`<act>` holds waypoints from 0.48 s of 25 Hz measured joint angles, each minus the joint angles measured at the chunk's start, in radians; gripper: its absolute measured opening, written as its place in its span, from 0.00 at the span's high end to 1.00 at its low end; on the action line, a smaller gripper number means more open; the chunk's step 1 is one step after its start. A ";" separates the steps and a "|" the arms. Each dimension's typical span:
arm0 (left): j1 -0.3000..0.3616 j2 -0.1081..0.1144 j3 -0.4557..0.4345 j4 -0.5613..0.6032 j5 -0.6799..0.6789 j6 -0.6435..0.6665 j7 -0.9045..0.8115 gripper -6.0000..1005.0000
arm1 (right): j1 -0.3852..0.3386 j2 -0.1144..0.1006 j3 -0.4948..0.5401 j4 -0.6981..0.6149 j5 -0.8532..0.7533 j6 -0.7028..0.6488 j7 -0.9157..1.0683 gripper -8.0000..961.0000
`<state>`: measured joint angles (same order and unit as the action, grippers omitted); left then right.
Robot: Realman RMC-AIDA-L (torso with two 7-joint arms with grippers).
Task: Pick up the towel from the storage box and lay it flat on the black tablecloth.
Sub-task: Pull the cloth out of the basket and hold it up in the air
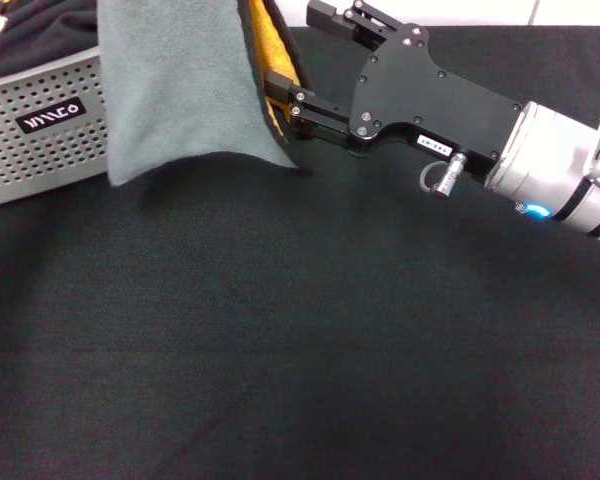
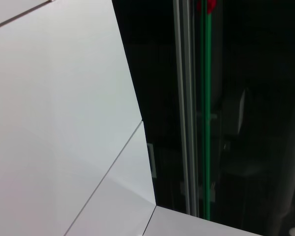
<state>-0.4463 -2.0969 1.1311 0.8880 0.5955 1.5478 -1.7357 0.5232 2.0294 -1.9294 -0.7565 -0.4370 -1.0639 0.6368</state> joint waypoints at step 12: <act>-0.003 0.001 -0.002 0.002 -0.008 0.002 0.001 0.98 | 0.001 0.000 -0.019 0.017 -0.005 0.028 -0.038 0.48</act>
<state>-0.4494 -2.0962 1.1288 0.8896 0.5875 1.5493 -1.7349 0.5243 2.0294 -1.9484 -0.7395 -0.4415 -1.0356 0.5993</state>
